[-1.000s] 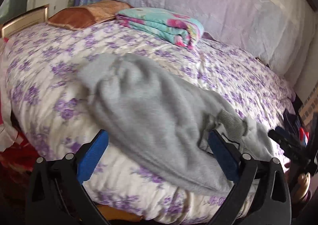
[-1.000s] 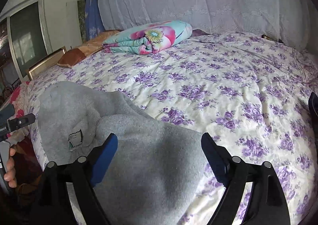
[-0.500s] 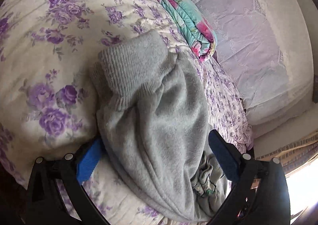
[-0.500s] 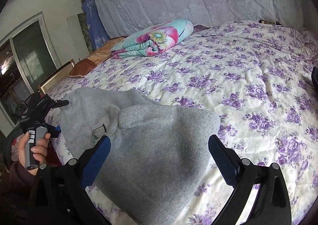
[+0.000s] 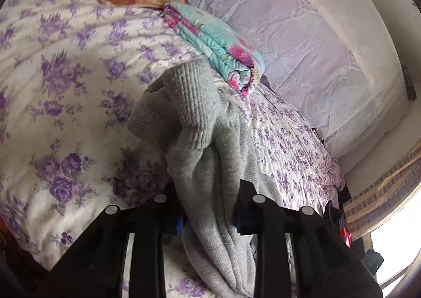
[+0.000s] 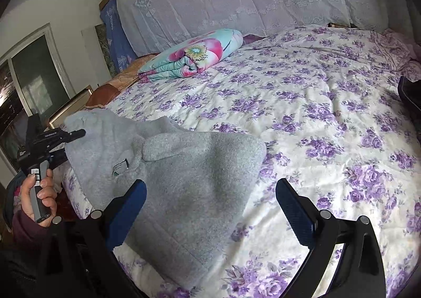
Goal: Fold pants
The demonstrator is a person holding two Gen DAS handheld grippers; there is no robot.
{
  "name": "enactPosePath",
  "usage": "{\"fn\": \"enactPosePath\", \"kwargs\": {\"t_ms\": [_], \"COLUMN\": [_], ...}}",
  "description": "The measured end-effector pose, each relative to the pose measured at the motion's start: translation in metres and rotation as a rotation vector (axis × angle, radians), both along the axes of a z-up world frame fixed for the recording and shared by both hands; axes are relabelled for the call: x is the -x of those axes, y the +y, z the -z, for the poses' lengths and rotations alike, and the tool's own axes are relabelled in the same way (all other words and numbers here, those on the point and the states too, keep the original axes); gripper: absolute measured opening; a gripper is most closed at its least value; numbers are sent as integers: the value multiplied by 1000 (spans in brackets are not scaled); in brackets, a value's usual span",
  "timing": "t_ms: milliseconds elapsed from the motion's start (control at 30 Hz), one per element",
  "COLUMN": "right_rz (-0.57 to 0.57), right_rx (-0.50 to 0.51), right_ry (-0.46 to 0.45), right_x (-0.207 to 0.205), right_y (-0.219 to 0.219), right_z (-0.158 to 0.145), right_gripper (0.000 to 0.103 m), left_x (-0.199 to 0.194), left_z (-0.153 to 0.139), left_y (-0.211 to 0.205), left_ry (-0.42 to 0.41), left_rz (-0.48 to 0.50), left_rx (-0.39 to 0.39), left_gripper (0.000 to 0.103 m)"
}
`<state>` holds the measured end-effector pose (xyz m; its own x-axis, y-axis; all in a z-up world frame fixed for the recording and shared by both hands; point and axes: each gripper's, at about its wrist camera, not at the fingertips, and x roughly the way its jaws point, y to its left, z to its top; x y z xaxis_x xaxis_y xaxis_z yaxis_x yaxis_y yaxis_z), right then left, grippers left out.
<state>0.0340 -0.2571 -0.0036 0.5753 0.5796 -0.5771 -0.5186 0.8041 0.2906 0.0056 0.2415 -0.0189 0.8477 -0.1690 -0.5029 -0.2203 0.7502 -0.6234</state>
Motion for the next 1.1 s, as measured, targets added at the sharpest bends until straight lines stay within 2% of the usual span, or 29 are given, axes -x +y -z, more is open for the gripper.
{"fn": "enactPosePath", "kwargs": {"t_ms": [133, 267, 367, 467, 567, 633, 767, 800, 867, 900, 933, 1033, 1100], "right_rz": [53, 106, 140, 130, 38, -20, -115, -137, -169, -181, -191, -194, -185], "right_rx": [-29, -51, -75, -99, -174, -220, -262, -271, -276, -266, -254, -155, -132], "right_ry": [20, -6, -31, 3, 140, 214, 280, 301, 345, 373, 396, 405, 400], "right_x": [-6, -7, -7, -13, -25, -30, -41, -46, -55, -59, -61, -63, -63], "right_y": [-18, -39, -56, -65, -62, -54, -30, -23, -8, 0, 7, 30, 38], "right_z": [3, -5, -15, -15, -2, 4, 2, 2, 2, 4, 5, 11, 13], "right_gripper": [99, 99, 99, 99, 99, 99, 99, 99, 99, 99, 99, 99, 99], "left_x": [7, 15, 16, -2, -23, -19, -12, -11, -7, -4, -2, -1, -1], "left_z": [-43, -72, -70, -36, 11, 14, 3, 3, 3, 4, 3, 4, 4], "left_y": [-58, -142, -210, -265, -285, -279, -272, -272, -273, -273, -275, -280, -281], "left_ry": [-68, -141, -166, -87, 57, 39, 24, 29, 30, 22, 11, 16, 23], "left_rz": [98, 299, 473, 641, 704, 696, 687, 686, 700, 712, 717, 711, 700], "left_rx": [-227, -430, -544, -605, -617, -591, -577, -579, -581, -565, -559, -593, -600], "left_gripper": [23, 22, 22, 24, 27, 30, 38, 42, 60, 85, 95, 95, 95]}}
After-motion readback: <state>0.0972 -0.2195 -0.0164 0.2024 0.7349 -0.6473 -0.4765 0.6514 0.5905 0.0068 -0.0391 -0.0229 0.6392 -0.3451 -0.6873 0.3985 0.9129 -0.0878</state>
